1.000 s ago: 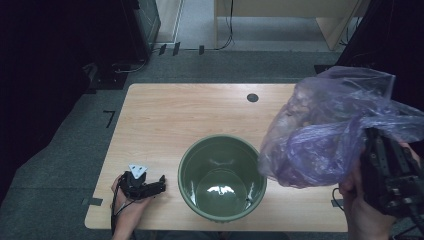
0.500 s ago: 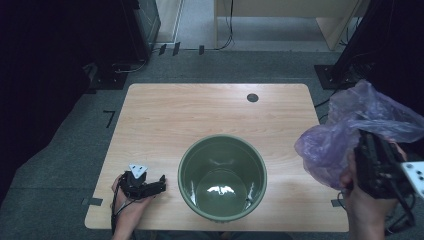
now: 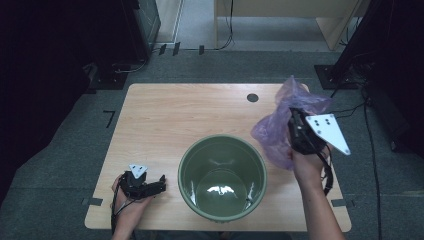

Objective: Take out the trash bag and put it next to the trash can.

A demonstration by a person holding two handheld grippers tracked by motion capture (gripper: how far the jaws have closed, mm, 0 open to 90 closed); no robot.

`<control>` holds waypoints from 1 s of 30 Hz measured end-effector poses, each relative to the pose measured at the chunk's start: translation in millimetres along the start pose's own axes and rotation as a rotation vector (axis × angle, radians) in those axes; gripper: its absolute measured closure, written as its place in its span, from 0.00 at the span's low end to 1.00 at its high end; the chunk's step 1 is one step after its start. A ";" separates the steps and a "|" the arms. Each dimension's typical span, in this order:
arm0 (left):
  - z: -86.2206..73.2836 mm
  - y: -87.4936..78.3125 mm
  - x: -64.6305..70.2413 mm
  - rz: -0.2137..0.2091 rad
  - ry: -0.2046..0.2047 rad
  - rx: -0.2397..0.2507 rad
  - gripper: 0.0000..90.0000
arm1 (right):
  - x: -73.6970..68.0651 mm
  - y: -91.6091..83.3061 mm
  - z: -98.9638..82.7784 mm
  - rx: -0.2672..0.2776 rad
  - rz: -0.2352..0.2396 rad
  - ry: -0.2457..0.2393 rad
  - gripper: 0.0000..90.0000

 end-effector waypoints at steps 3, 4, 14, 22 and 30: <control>0.0 0.0 0.0 -0.001 0.000 0.000 0.00 | -17.4 12.7 3.0 -0.015 0.032 -0.016 1.00; 0.0 0.0 0.0 -0.001 0.000 0.000 0.00 | -23.5 15.0 4.0 -0.014 0.053 -0.017 1.00; 0.0 0.0 0.0 -0.001 0.001 0.000 0.00 | -19.1 26.2 -39.6 -0.141 0.208 -0.015 0.95; 0.0 0.0 0.1 -0.001 0.001 0.000 0.00 | 11.8 16.9 -92.3 -0.242 0.296 0.008 0.73; 0.0 0.0 0.1 -0.001 0.001 0.001 0.00 | 41.3 -6.5 -127.0 -0.233 0.349 0.063 0.46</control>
Point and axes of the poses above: each handheld gripper's, and its own axes: y roughly forward along the jaws, z roughly out of its top, x roughly to its right, the point moved 2 cm from there along y, roughly forward along the jaws, and after that the axes turned 7 degrees about -x, right-handed, at the moved point
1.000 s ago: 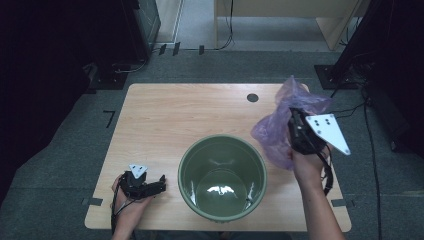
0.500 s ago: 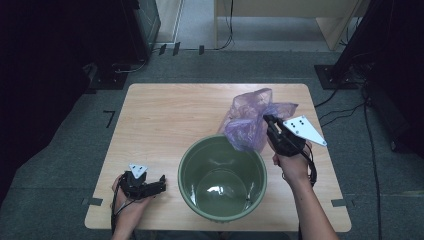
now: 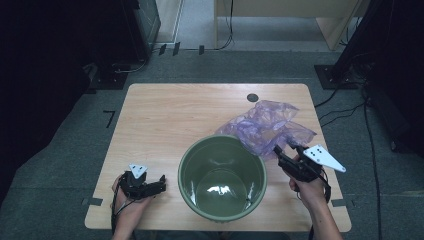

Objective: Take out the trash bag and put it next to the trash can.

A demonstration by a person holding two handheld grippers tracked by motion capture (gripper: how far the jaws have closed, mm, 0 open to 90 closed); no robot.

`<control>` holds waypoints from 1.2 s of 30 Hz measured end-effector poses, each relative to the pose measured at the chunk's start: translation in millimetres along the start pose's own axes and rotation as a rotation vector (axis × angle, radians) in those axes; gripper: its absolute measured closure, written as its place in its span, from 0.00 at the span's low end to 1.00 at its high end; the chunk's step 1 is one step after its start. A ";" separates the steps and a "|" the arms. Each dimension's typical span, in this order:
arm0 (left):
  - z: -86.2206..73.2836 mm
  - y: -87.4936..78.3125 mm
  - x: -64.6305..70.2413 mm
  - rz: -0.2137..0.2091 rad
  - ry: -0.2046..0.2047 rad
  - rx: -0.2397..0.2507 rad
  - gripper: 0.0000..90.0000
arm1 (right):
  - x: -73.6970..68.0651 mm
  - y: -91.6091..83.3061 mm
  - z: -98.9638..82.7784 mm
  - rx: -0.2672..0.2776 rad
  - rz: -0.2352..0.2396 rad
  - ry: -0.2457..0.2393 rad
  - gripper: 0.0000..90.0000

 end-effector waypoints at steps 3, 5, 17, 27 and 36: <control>0.0 0.0 0.0 0.000 0.000 0.000 0.00 | 5.1 -9.6 -12.4 0.002 -0.009 -0.002 0.35; 0.0 0.0 0.0 0.000 0.000 0.000 0.00 | 9.5 -15.9 -18.5 0.000 0.011 0.021 0.31; 0.0 0.0 0.0 0.000 0.000 0.000 0.00 | 22.8 -47.6 -38.2 -0.023 0.178 0.076 0.27; 0.0 0.0 0.0 0.000 0.000 0.000 0.00 | 23.5 -56.8 -52.7 -0.106 0.194 -0.012 0.21; 0.0 0.0 0.0 0.000 0.000 0.000 0.00 | 28.8 -54.2 -71.6 -0.238 0.046 -0.166 0.70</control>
Point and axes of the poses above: each handheld gripper's, and its own axes: y roughly forward along the jaws, z roughly out of its top, x roughly to its right, the point moved 2 cm from there along y, roughly forward along the jaws, and after that the axes turned 7 degrees about -x, right-handed, at the moved point
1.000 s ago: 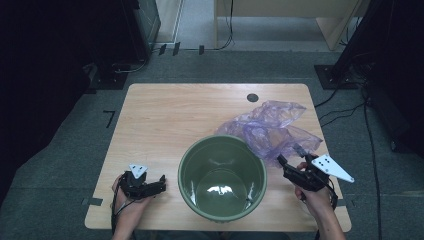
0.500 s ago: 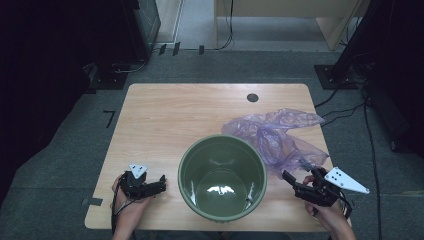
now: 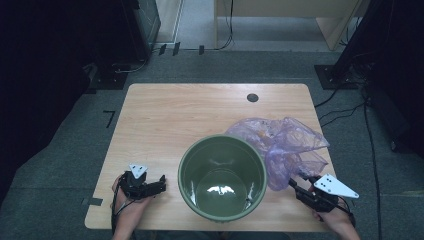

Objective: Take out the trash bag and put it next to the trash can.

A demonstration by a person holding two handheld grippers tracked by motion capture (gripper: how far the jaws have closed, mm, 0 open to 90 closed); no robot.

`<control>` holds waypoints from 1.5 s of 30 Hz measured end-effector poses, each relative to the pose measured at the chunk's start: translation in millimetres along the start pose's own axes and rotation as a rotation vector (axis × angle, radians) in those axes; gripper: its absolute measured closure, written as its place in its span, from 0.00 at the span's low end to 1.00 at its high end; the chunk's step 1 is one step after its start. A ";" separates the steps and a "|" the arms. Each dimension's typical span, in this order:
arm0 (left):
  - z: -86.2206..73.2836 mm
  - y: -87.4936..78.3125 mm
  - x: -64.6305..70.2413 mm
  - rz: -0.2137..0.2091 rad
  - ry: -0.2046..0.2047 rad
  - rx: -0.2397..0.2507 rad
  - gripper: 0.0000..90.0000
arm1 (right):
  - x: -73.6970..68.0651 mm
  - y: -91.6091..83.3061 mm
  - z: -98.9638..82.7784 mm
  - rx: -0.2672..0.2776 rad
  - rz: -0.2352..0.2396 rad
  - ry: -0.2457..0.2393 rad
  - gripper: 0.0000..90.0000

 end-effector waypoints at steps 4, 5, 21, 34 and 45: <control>0.0 0.0 0.0 0.000 0.000 0.000 0.00 | 2.2 12.0 -3.2 -0.054 -0.048 0.003 0.95; 0.0 0.0 0.0 0.000 0.000 0.000 0.00 | 1.6 16.1 -2.0 -0.061 -0.054 0.000 0.98; 0.0 0.0 0.0 0.000 0.000 0.000 0.00 | -50.5 99.1 48.1 -0.059 0.014 0.016 0.73; 0.0 0.0 0.0 0.000 0.000 0.000 0.00 | -16.4 65.3 16.0 -0.122 0.057 0.055 0.23; 0.0 0.0 0.0 0.000 0.000 0.000 0.00 | 1.6 50.7 -4.9 -0.258 -0.022 -0.028 0.18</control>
Point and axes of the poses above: each handheld gripper's, and its own axes: y roughly forward along the jaws, z roughly out of its top, x roughly to its right, the point moved 2 cm from there along y, roughly forward along the jaws, and after that the axes turned 7 degrees about -x, right-handed, at the moved point
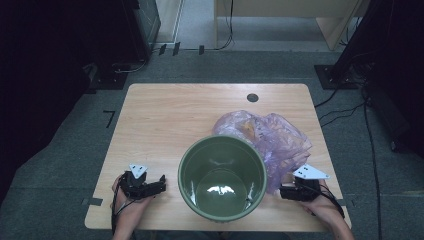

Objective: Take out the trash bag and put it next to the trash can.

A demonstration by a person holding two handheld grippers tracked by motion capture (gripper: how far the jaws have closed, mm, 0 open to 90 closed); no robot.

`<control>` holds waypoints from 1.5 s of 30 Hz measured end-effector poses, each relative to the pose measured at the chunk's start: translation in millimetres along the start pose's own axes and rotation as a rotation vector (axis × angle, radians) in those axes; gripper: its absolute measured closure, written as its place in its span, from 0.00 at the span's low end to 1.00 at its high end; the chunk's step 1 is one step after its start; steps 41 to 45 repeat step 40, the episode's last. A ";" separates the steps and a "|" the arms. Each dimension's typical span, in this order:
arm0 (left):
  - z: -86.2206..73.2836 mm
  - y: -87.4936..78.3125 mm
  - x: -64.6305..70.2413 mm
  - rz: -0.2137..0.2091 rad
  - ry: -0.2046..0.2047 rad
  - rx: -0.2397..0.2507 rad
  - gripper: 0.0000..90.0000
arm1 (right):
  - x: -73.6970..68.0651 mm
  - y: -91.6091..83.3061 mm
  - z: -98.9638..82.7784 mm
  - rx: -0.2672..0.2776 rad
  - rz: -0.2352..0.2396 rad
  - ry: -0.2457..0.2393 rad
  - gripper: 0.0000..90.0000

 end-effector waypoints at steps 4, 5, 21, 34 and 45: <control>0.0 0.0 0.0 0.000 0.000 0.000 0.00 | 4.5 -2.2 -5.5 -0.013 -0.036 0.032 0.17; 0.0 0.0 0.0 0.000 0.000 0.000 0.00 | 5.6 -3.2 -6.7 -0.015 -0.048 0.046 0.17; 0.0 0.0 0.0 0.000 0.000 0.000 0.00 | 39.3 -31.5 -42.3 -0.073 -0.197 0.197 0.17; -0.1 0.0 0.0 0.000 -0.001 0.000 0.00 | 60.6 -43.9 -56.1 -0.073 -0.294 0.335 0.17; -0.1 0.0 0.0 0.000 -0.001 0.000 0.00 | 61.4 -44.1 -56.5 -0.075 -0.295 0.362 0.17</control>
Point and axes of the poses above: each handheld gripper's, and its own axes: y roughly forward along the jaws, z roughly out of its top, x roughly to its right, the point moved 2 cm from there along y, roughly forward along the jaws, and after that the axes turned 7 degrees about -x, right-handed, at the moved point
